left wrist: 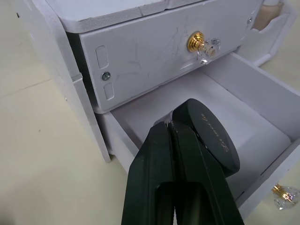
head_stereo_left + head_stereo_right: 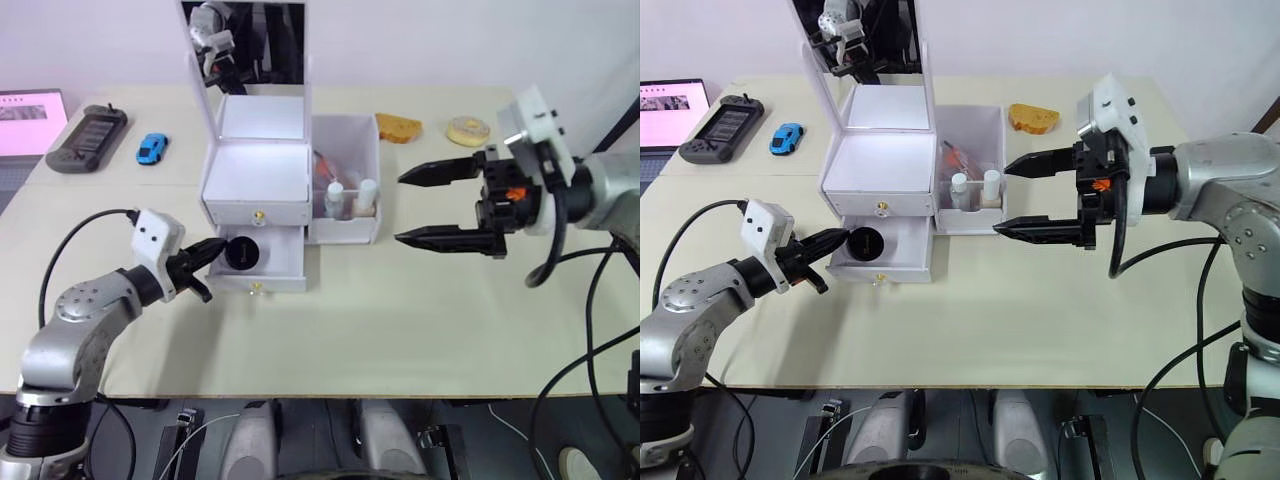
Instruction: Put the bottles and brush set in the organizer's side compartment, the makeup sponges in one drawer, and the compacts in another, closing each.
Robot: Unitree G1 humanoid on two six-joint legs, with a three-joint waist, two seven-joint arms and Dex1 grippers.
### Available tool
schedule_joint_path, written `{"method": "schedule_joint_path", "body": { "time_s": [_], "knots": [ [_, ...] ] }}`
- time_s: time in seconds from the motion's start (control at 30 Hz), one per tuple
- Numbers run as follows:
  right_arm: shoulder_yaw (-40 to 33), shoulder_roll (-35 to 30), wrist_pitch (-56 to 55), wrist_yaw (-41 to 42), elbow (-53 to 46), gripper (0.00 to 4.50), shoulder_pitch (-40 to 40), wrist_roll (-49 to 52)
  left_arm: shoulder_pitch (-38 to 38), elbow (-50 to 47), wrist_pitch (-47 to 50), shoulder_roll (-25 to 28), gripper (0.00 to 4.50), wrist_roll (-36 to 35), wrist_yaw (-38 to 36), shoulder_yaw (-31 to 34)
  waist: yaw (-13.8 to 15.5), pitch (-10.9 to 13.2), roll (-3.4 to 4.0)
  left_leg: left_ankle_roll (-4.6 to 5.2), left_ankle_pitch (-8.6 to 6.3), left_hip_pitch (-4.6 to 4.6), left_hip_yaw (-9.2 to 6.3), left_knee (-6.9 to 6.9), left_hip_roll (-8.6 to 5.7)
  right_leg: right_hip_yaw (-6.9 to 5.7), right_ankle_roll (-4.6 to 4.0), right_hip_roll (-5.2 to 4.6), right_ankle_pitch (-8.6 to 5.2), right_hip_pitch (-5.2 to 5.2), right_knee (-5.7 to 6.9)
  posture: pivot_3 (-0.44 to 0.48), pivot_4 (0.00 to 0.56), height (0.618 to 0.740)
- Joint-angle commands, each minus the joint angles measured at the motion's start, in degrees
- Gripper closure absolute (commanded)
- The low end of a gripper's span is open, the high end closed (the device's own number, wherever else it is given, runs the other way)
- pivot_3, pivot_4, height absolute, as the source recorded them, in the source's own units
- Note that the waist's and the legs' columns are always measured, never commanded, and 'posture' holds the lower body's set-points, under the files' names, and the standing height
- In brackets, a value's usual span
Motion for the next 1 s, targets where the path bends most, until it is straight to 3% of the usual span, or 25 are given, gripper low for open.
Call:
{"method": "schedule_joint_path", "body": {
  "time_s": [0.03, 0.3, 0.47, 0.8, 1.0],
  "knots": [
    [-1.90, -0.99, -0.58, -0.16, -1.03, 0.00, -0.37, 0.67, 1.12, -0.65, 0.67, 0.71, 4.43, 0.42, -0.61, -0.33, 0.01, 0.00, 0.00, 0.00, 0.00, 0.00, -0.01, 0.00, 0.00, -0.01, 0.00, 0.00, 0.00, 0.00, 0.00, 0.000, 0.150, 0.738],
    [-0.55, -0.25, -1.55, 0.50, 0.46, 0.00, -1.59, -0.13, 1.71, -2.28, 2.73, 1.06, 4.43, 0.01, -0.33, -0.67, -0.01, 0.00, 0.00, 0.00, 0.00, 0.01, 0.00, 0.01, 0.00, 0.00, 0.00, 0.00, 0.00, 0.00, 0.00, 0.000, 0.150, 0.738],
    [-0.10, -0.05, -2.05, 0.73, 0.99, 0.00, -1.79, -0.31, 0.58, -2.50, 3.26, 0.98, 4.43, -1.28, 0.60, 2.72, 0.02, 0.00, 0.00, 0.00, 0.00, 0.01, -0.01, 0.01, 0.00, 0.00, 0.00, 0.00, 0.00, 0.00, 0.00, 0.000, 0.150, 0.738],
    [-0.19, -0.70, -7.89, 4.61, 4.44, 0.00, 1.49, -3.47, 4.47, -3.19, 2.77, 3.24, 4.43, -9.85, -3.72, 17.24, -0.29, 0.01, -0.01, 0.00, 0.00, 0.00, 0.00, -0.04, 0.02, -0.01, 0.01, 0.01, 0.00, -0.04, 0.00, 0.000, 0.150, 0.738],
    [-1.16, -1.08, -19.50, 8.89, 14.12, 0.00, 10.83, -10.94, 10.11, 5.38, -2.50, 8.45, 4.43, -5.86, -7.70, 26.15, -0.30, -0.04, -0.12, 0.00, 0.00, 0.00, 0.03, -0.02, 0.01, -0.01, 0.00, -0.02, -0.01, -0.02, -0.04, 0.000, 0.150, 0.738]
  ]
}}
